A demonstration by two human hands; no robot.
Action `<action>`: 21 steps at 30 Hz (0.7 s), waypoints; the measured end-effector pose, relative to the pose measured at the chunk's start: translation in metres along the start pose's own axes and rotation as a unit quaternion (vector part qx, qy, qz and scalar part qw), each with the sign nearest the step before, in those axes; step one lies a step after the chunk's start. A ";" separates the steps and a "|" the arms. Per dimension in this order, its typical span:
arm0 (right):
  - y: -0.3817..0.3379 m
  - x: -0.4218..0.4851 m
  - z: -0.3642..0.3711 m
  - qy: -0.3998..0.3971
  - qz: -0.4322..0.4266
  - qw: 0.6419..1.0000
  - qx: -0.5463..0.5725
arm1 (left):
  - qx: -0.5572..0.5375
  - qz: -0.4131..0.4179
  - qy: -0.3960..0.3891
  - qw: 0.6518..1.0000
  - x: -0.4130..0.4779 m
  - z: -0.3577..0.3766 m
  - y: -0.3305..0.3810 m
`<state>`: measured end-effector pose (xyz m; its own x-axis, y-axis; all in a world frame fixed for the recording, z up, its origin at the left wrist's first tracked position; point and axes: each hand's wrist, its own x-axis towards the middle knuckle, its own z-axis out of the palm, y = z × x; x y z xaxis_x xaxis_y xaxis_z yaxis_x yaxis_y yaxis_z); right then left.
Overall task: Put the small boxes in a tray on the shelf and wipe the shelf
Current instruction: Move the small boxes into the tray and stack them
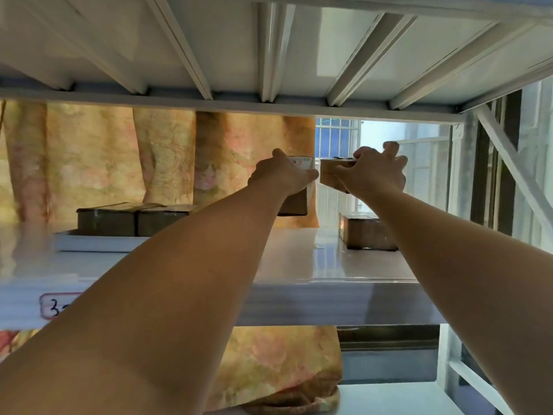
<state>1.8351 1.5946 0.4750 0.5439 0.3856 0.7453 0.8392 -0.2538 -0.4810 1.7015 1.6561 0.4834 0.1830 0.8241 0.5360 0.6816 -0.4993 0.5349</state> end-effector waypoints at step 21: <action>-0.148 -0.077 0.045 -0.105 -0.054 0.992 0.051 | 0.162 -0.047 0.080 0.982 0.004 -0.129 -0.112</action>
<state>1.6694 1.6421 0.4686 0.4307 0.5841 0.6880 0.8826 -0.1136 -0.4561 1.5351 1.6809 0.5101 0.0138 0.7971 0.6037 0.8848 -0.2910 0.3640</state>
